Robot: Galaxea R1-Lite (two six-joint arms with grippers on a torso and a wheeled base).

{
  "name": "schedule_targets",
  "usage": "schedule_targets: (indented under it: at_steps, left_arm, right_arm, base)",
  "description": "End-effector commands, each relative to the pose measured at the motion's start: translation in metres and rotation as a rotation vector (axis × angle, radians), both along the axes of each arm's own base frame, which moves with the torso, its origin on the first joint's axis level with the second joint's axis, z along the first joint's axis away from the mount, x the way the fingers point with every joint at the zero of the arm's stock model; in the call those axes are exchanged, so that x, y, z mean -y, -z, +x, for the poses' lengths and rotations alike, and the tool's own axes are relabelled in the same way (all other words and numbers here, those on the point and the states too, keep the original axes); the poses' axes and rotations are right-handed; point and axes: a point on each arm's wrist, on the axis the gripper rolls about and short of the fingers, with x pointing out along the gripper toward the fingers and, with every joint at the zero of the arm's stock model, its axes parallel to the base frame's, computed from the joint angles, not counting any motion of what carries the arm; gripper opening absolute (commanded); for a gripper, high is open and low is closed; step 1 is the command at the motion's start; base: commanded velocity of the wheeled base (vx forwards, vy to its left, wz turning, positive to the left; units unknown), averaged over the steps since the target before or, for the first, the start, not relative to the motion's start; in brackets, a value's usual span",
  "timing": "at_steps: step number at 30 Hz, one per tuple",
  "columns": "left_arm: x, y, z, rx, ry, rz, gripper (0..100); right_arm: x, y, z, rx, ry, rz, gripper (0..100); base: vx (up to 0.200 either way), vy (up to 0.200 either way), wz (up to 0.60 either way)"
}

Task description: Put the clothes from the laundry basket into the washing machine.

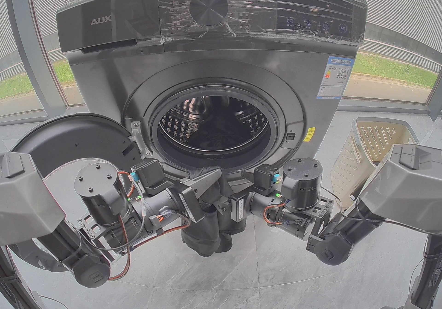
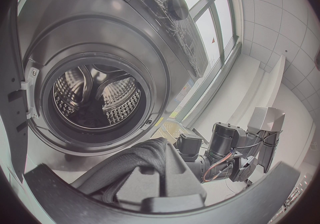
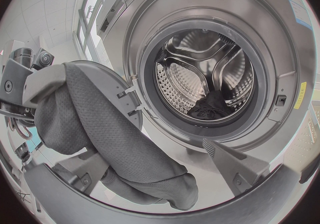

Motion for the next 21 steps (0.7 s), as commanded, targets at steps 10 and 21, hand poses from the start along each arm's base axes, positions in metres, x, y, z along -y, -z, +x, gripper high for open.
schedule_targets:
  at_steps: [10, 21]
  left_arm:
    - [0.001, 0.009, 0.004, -0.027, -0.014, 0.016, 0]
    - [-0.004, 0.018, 0.012, -0.042, -0.043, 0.041, 100]
  right_arm:
    - [0.003, -0.005, -0.004, 0.018, -0.001, 0.016, 0]
    - [0.019, -0.029, -0.022, 0.034, 0.009, 0.030, 0]
  base:
    - [0.000, 0.000, 0.00]
    - [0.000, 0.000, 0.00]
